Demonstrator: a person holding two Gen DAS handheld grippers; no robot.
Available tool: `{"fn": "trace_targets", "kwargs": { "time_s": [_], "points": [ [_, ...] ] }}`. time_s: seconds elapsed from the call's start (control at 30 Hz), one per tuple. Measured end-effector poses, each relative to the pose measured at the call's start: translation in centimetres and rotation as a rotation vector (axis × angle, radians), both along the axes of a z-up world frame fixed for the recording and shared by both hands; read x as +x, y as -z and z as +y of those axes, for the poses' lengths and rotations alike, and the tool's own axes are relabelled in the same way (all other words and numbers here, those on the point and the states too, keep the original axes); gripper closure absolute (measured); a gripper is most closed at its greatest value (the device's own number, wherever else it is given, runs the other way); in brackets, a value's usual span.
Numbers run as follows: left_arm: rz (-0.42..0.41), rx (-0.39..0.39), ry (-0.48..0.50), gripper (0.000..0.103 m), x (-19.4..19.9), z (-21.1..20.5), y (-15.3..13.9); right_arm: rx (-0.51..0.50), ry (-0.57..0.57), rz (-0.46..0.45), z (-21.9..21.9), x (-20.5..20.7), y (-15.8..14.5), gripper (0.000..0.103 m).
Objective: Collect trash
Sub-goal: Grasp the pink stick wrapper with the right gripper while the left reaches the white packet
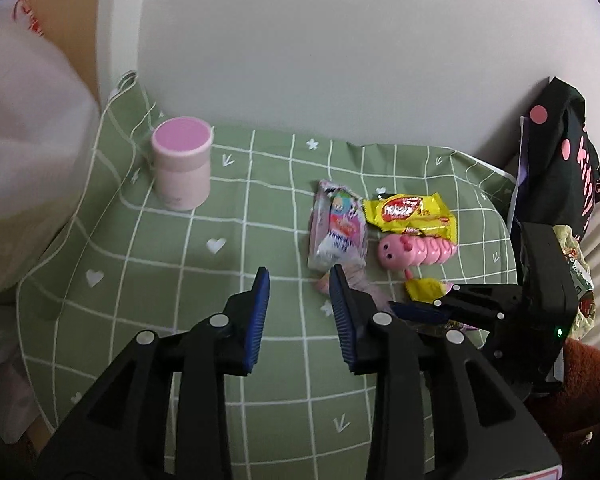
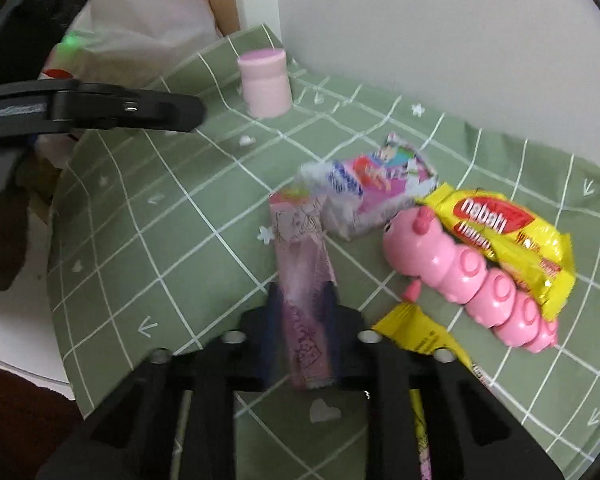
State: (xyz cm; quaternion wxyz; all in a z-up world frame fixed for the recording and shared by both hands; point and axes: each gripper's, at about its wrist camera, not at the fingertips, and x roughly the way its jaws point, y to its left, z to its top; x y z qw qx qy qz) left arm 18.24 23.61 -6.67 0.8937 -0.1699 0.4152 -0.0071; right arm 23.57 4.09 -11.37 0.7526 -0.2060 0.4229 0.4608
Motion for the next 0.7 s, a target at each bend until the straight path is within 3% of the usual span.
{"fn": "trace_targets", "kwargs": {
  "time_s": [0.17,0.2,0.27,0.33,0.47,0.7],
  "points": [
    [0.008,-0.01,0.016,0.067,-0.4,0.5,0.8,0.035,0.045,0.004,-1.6,-0.4,-1.1,0.093],
    [0.006,-0.024,0.021,0.065,-0.2,0.5,0.9,0.051,0.06,0.006,-2.2,-0.4,-1.8,0.093],
    [0.001,-0.084,0.041,0.05,0.3,0.5,1.4,0.08,0.102,0.001,-3.7,-0.5,-3.0,0.093],
    [0.006,-0.131,0.067,0.048,1.1,0.0,2.0,0.102,0.144,-0.011,-5.2,-0.5,-4.0,0.093],
    [0.035,-0.045,0.091,0.048,3.5,-2.0,2.9,0.124,0.267,-0.063,-8.7,-0.3,-5.9,0.093],
    [0.054,0.061,0.126,0.048,7.9,-4.6,4.0,0.209,0.456,-0.049,-13.9,-0.6,-7.5,0.093]
  ]
}}
